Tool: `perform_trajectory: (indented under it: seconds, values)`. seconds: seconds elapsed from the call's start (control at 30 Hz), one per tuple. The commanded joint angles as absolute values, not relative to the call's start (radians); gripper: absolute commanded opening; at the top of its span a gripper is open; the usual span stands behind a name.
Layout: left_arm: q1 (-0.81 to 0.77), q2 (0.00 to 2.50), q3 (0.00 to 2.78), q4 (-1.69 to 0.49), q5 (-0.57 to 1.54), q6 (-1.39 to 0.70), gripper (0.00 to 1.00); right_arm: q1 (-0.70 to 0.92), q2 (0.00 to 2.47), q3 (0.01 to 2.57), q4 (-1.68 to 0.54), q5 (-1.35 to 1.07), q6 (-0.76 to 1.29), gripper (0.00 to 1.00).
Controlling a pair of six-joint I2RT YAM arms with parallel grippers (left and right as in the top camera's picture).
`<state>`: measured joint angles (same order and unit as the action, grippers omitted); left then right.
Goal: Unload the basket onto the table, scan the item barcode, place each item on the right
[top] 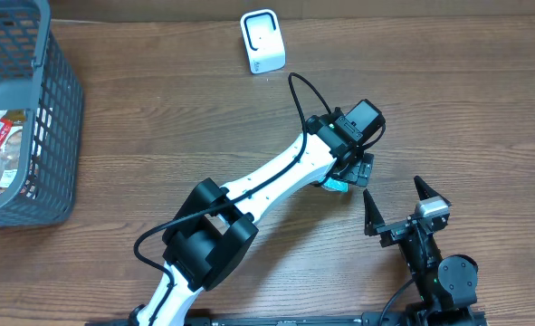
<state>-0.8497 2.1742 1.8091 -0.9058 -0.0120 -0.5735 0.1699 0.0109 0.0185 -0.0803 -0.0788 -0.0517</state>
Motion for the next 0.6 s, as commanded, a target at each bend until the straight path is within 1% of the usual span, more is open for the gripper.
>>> perform_trajectory:
  seconds: [0.0, 0.2, 0.37, 0.47, 0.57]
  values:
    - [-0.850, 2.170, 1.861, -0.926, -0.003, -0.568, 1.00, 0.167, 0.003, 0.008, -0.077, -0.081, -0.045, 1.00]
    - [-0.852, 2.137, 1.896, -0.941, -0.004, -0.559, 1.00, 0.167, 0.003, 0.008, -0.077, -0.080, -0.046, 1.00]
    - [-0.850, 2.137, 1.895, -0.960, -0.003, -0.505, 1.00, 0.167, 0.003, 0.008, -0.077, -0.081, -0.045, 1.00]
    - [-0.852, 2.138, 1.893, -0.961, -0.003, -0.505, 0.95, 0.167, 0.003, 0.008, -0.077, -0.080, -0.045, 1.00]
    - [-0.858, 2.138, 1.891, -0.969, -0.003, -0.505, 0.99, 0.167, 0.003, 0.008, -0.077, -0.081, -0.045, 1.00]
